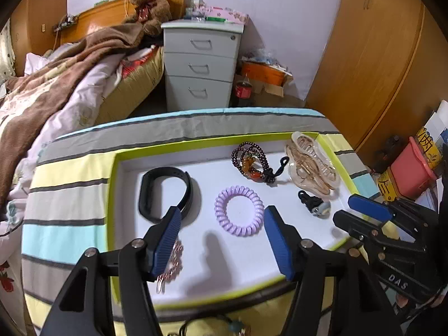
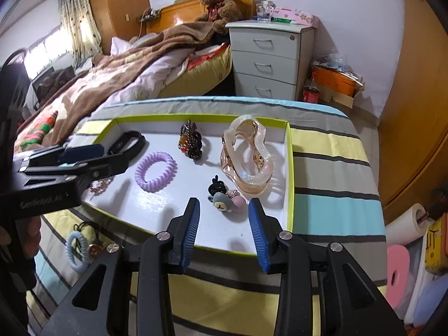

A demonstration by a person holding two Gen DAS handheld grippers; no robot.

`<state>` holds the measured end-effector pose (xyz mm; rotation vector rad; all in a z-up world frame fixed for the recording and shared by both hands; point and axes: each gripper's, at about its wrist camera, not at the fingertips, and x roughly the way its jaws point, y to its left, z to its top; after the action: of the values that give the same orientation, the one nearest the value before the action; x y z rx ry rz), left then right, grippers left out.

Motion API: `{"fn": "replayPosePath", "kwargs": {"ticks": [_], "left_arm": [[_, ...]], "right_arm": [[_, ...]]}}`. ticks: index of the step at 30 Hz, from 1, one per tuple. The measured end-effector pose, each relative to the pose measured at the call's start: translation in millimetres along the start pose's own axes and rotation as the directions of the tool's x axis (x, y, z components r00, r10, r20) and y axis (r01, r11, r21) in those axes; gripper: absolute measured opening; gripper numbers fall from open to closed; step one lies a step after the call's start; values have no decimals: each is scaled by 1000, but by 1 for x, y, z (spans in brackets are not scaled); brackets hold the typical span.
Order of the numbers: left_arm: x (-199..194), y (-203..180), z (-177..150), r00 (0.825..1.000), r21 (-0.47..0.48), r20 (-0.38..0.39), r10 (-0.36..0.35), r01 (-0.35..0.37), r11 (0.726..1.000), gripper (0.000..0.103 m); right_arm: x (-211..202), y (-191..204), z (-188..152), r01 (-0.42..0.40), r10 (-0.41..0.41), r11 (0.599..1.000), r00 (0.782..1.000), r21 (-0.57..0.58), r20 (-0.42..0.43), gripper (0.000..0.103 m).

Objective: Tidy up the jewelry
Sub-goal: 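Withdraw both tools toward the light blue coil and black charm tie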

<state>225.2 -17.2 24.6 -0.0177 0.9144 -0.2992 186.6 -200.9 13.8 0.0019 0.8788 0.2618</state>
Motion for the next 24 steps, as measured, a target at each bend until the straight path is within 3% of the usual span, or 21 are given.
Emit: {"fn": "replayPosePath", "kwargs": {"ticks": [13, 24], "left_arm": [[-57, -1, -34, 995, 5, 94, 21, -21, 1000, 69], [-84, 42, -84, 994, -117, 88, 67, -57, 991, 69]], "right_arm": [[-33, 6, -15, -11, 8, 999, 998, 46, 67, 38], [-48, 29, -36, -62, 60, 998, 995, 21, 83, 38]]}}
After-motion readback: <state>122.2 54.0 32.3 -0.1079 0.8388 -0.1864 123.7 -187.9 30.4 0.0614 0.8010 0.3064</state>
